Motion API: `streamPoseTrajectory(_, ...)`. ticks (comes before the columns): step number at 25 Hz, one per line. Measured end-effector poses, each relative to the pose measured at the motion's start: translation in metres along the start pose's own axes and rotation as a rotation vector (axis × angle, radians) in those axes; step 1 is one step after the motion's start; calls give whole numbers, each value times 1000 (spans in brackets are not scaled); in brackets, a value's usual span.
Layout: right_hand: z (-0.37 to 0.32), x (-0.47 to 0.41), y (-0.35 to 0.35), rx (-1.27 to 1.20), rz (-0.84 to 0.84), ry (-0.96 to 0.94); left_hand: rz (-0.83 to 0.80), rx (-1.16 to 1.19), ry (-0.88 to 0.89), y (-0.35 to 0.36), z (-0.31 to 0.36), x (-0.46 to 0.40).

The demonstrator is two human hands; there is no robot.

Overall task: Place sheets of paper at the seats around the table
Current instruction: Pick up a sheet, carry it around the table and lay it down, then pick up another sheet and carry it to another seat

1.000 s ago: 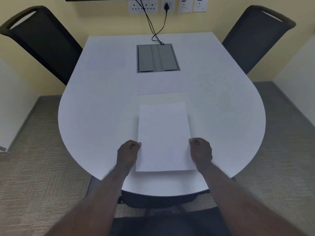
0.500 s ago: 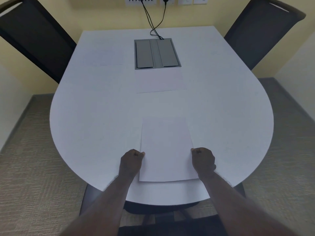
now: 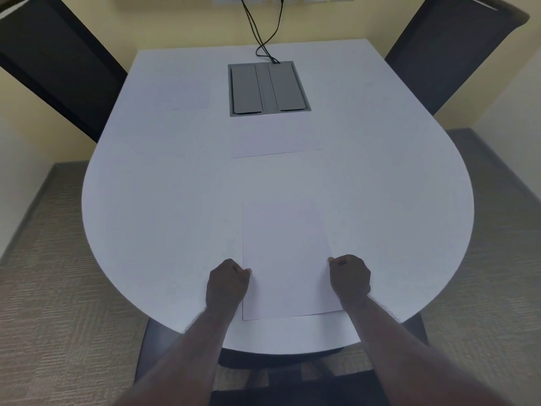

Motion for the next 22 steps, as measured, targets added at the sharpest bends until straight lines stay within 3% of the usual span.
streamPoseTrajectory(12, -7, 5, -25, -40, 36, -67, 23, 92, 17, -16, 5, 12)
streamPoseTrajectory(15, -22, 18, -45, -57, 76, -276, 26, 171, 161, -33, 22, 20)
streamPoseTrajectory(20, -51, 53, -89, 229, 85, -829, -19, 259, 446, -69, 54, 55)
streamPoseTrajectory(22, -56, 65, -110, 296, 91, -939, -36, 253, 500, -87, 62, 74)
Point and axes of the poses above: each hand's wrist, its own x-axis away from the middle knuckle, its own y-axis out of the palm, z = x × y, the point moved 3 cm from there along -x, towards the middle knuckle, and after that the axes turned 5 degrees about x, right-handed, at the moved point
